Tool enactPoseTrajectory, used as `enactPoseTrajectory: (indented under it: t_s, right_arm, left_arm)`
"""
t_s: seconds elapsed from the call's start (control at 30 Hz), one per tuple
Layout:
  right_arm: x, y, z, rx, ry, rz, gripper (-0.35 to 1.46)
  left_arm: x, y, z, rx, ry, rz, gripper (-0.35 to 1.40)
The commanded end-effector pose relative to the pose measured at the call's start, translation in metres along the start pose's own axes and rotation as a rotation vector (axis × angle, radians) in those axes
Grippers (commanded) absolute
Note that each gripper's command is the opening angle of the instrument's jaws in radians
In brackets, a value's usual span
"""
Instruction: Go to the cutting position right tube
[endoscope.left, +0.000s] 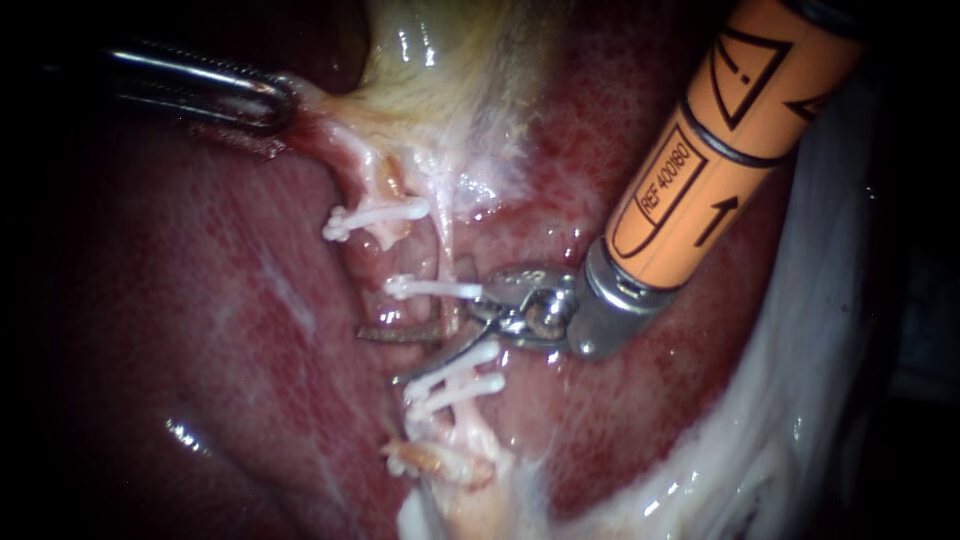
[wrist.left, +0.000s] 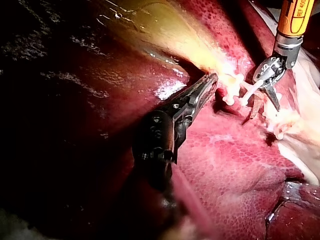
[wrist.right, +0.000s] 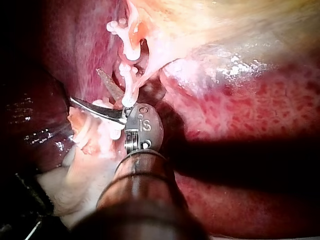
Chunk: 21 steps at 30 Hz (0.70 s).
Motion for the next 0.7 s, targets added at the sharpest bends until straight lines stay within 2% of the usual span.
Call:
enactPoseTrajectory:
  t_s: [0.03,0.27,0.47,0.57,0.7]
  right_arm:
    - [0.0003,-0.0003,0.0002,0.005,0.007,0.000,1.31]
    - [0.0014,-0.0021,0.0006,0.016,0.011,-0.019,1.31]
    - [0.0035,-0.0037,0.0000,0.024,0.024,-0.038,1.28]
    - [0.0042,-0.0042,-0.0001,0.026,0.027,-0.041,1.28]
    - [0.0042,-0.0043,0.0000,0.027,0.027,-0.041,1.28]
  left_arm:
    - [0.0000,0.0000,0.0000,0.000,0.000,0.000,-0.35]
    - [0.0000,0.0000,0.0000,0.000,0.000,0.000,-0.35]
    - [0.0000,0.0000,0.0000,0.000,0.000,0.000,-0.35]
    - [0.0000,0.0000,0.0000,0.000,0.000,0.000,-0.35]
    - [0.0000,0.0000,0.0000,0.000,0.000,0.000,-0.35]
